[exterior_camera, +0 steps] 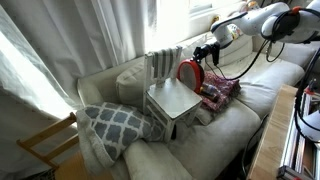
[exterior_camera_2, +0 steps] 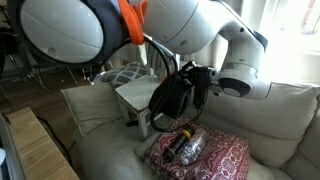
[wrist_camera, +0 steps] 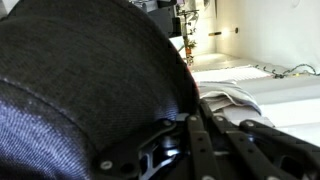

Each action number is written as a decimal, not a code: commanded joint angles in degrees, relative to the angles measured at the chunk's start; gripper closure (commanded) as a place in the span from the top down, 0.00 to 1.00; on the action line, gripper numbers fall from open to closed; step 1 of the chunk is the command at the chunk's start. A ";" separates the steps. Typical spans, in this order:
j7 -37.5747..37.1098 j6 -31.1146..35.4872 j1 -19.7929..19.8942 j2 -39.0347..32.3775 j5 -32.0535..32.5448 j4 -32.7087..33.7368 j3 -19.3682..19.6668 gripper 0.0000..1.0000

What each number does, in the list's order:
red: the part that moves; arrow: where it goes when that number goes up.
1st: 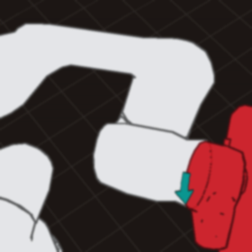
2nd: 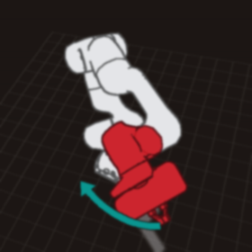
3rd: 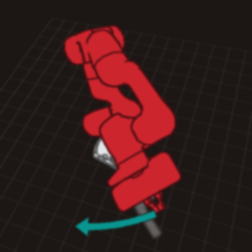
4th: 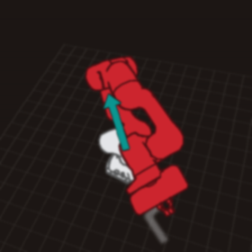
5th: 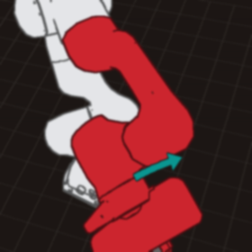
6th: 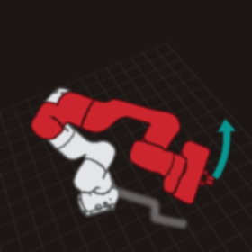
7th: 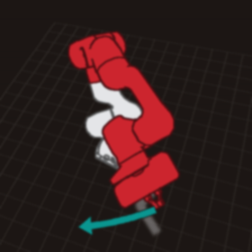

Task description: Put the black hat on the seat of the chair, put the red hat on the black hat and then put the hats on the couch

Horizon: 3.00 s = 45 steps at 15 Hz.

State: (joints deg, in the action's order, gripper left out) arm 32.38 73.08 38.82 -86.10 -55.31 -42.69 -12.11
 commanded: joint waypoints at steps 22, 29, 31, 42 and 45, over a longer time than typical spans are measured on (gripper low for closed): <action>24.10 36.60 -3.99 -0.12 20.56 5.19 9.61 0.01; 23.12 49.32 -5.61 -0.02 35.28 6.38 9.81 0.68; 22.12 51.74 -6.26 0.08 38.37 7.13 10.03 0.81; 12.74 46.51 -8.98 9.51 40.34 8.24 13.29 1.00; 9.85 41.99 -8.51 13.79 39.75 7.05 13.03 1.00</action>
State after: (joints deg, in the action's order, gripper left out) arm 44.95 119.90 30.01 -76.68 -15.27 -33.02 0.60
